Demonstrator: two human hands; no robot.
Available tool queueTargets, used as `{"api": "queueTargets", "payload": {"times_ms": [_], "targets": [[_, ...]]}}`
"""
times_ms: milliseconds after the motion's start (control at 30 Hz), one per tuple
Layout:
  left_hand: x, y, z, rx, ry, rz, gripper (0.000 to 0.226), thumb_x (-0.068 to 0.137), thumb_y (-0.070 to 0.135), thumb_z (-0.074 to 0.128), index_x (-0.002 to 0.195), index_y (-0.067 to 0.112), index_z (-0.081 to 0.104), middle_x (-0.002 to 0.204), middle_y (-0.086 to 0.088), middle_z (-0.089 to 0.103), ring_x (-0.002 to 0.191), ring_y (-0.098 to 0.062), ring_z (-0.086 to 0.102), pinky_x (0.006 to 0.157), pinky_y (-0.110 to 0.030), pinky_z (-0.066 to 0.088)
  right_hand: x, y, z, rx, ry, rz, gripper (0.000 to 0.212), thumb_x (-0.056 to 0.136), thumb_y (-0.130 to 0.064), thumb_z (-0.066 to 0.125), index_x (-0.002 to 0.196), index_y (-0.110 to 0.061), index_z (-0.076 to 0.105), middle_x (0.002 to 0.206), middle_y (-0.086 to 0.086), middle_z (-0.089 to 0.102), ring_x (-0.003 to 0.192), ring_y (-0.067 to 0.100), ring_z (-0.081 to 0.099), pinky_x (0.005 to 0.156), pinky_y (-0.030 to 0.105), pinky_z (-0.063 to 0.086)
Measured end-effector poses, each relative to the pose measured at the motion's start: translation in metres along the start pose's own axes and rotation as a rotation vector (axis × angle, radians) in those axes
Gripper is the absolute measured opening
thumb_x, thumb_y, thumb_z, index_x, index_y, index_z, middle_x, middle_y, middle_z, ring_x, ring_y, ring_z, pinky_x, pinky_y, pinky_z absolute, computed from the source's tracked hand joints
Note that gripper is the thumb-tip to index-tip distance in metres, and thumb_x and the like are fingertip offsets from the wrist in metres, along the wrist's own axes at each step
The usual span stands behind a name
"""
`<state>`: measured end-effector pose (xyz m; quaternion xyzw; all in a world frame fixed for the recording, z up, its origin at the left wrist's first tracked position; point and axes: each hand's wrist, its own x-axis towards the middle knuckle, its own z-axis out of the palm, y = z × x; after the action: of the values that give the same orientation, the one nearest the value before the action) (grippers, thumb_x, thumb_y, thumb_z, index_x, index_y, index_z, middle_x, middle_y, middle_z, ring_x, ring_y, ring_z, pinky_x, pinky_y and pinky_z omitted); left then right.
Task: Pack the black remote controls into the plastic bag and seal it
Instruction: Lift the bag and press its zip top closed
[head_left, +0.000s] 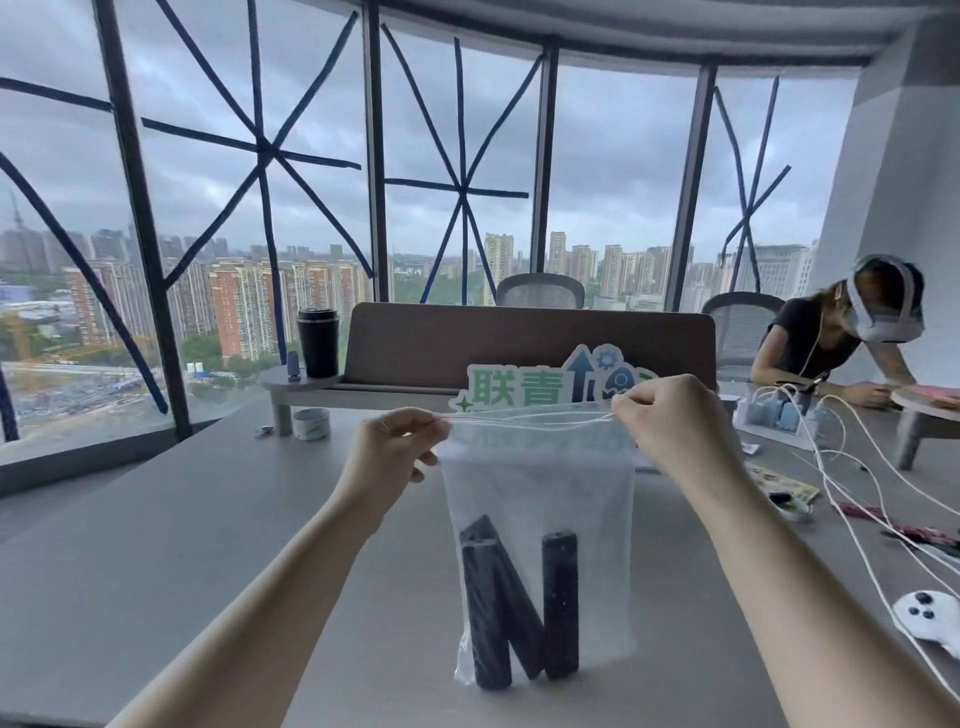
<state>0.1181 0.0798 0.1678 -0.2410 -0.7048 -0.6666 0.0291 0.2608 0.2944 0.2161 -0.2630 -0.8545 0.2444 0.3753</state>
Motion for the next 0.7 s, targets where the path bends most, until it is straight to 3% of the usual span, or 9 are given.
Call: {"api": "queueTargets", "payload": {"times_ms": [33,100,167,233,333,433,633,700], "targets": [[-0.002,0.005,0.006,-0.010,-0.012,0.010,0.006,0.079,0.014,0.071,0.081,0.009,0.074,0.074,-0.003,0.069,0.050,-0.007,0.056,0.044,-0.019,0.042,-0.004,-0.003,-0.001,-0.119,0.063,-0.069,0.031,0.086,-0.029,0.059,0.063,-0.009,0.066,0.057,-0.001,0.061,0.063,0.023,0.059,0.053,0.030,0.040],[-0.005,0.015,0.019,-0.011,-0.029,0.040,0.006,0.079,0.012,0.071,0.080,0.007,0.073,0.072,-0.002,0.067,0.047,-0.007,0.054,0.041,-0.018,0.040,-0.016,-0.018,-0.003,-0.105,0.077,-0.283,0.017,0.087,-0.036,0.062,0.084,-0.025,0.075,0.082,-0.006,0.064,0.085,0.019,0.060,0.066,0.031,0.046],[-0.007,0.024,0.029,0.021,-0.050,0.085,0.005,0.079,0.011,0.071,0.077,0.007,0.072,0.068,-0.001,0.065,0.044,-0.009,0.052,0.039,-0.017,0.037,-0.023,-0.034,0.000,-0.065,-0.079,-0.458,0.028,0.085,-0.042,0.068,0.108,-0.028,0.074,0.102,-0.006,0.065,0.103,0.015,0.056,0.084,0.035,0.049],[-0.008,0.031,0.037,0.046,-0.065,0.128,0.005,0.078,0.009,0.071,0.074,0.007,0.071,0.064,-0.002,0.062,0.042,-0.010,0.049,0.039,-0.013,0.035,-0.021,-0.045,0.005,-0.065,-0.207,-0.494,0.033,0.084,-0.043,0.071,0.112,-0.025,0.074,0.111,-0.006,0.069,0.110,0.017,0.056,0.094,0.040,0.048],[-0.008,0.038,0.040,0.065,-0.082,0.168,0.011,0.076,0.010,0.073,0.068,0.015,0.069,0.068,-0.003,0.063,0.039,-0.008,0.047,0.041,-0.013,0.038,-0.011,-0.052,0.008,-0.067,-0.225,-0.451,0.012,0.082,-0.037,0.071,0.087,-0.029,0.078,0.087,-0.010,0.074,0.093,0.016,0.065,0.084,0.041,0.055],[-0.007,0.042,0.040,0.085,-0.080,0.202,0.022,0.076,0.009,0.074,0.061,0.023,0.067,0.068,0.001,0.062,0.039,-0.003,0.047,0.044,-0.013,0.041,-0.006,-0.057,0.004,-0.052,-0.296,-0.420,0.010,0.083,-0.030,0.072,0.078,-0.025,0.078,0.063,-0.015,0.063,0.073,0.007,0.062,0.070,0.029,0.054],[-0.005,0.049,0.037,0.129,-0.088,0.255,0.019,0.076,0.010,0.074,0.061,0.020,0.067,0.072,0.000,0.064,0.040,-0.003,0.045,0.046,-0.013,0.041,0.000,-0.065,-0.005,-0.014,-0.386,-0.409,0.012,0.084,-0.028,0.073,0.079,-0.019,0.079,0.066,-0.012,0.063,0.061,-0.003,0.051,0.051,0.007,0.038],[-0.006,0.051,0.036,0.137,-0.098,0.257,0.017,0.076,0.009,0.073,0.062,0.017,0.068,0.072,0.000,0.062,0.040,-0.001,0.045,0.046,-0.012,0.040,0.001,-0.065,-0.007,-0.017,-0.406,-0.407,0.012,0.086,-0.027,0.072,0.082,-0.018,0.079,0.066,-0.011,0.060,0.063,-0.004,0.047,0.059,-0.006,0.035]]}}
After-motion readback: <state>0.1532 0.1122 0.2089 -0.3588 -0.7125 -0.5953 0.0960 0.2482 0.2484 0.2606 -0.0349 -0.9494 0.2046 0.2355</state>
